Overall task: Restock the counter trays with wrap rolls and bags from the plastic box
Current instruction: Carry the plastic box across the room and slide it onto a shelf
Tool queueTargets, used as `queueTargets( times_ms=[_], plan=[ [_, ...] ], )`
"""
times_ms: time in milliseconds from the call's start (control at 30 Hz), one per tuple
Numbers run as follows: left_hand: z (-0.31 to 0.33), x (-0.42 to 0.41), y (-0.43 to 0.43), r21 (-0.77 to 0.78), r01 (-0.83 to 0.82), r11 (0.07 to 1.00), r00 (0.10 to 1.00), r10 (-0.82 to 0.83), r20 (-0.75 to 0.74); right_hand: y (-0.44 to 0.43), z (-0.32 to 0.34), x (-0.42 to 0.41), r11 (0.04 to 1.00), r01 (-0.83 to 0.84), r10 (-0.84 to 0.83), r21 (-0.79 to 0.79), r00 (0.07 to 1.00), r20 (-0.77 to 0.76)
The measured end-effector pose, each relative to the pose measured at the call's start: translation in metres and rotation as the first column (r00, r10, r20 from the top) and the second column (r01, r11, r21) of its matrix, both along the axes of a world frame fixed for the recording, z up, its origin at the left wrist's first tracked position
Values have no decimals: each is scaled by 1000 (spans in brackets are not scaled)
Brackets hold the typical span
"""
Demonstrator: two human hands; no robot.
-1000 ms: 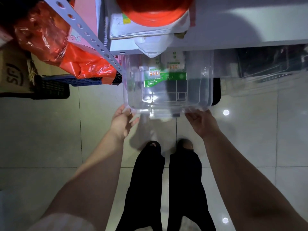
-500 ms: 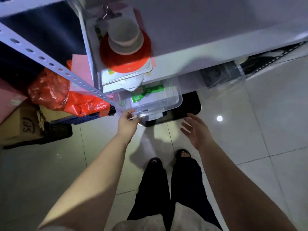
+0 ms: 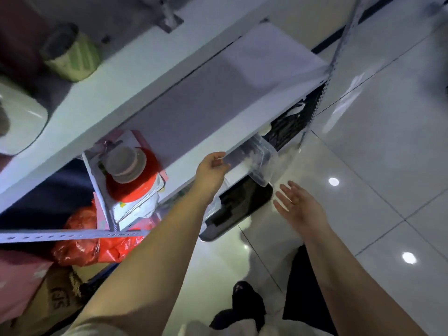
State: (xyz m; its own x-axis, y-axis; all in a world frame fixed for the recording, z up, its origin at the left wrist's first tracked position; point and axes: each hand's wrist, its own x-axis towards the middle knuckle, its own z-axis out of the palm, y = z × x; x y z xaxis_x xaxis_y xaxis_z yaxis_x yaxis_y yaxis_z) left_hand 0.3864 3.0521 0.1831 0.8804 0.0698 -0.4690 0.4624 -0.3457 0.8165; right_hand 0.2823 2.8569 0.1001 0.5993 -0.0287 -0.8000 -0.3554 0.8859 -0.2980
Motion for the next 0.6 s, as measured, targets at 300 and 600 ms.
queueTargets(
  times_ms=[300,600],
  plan=[
    [-41,56,-127,236,52,970,978,-2,-209,-106,-68,34,966,-8,24,260,998,-59],
    [-146,110,-156,259,-143,955,890,239,-388,-97,-208,76,944,152,-93,292,974,-209]
  ],
)
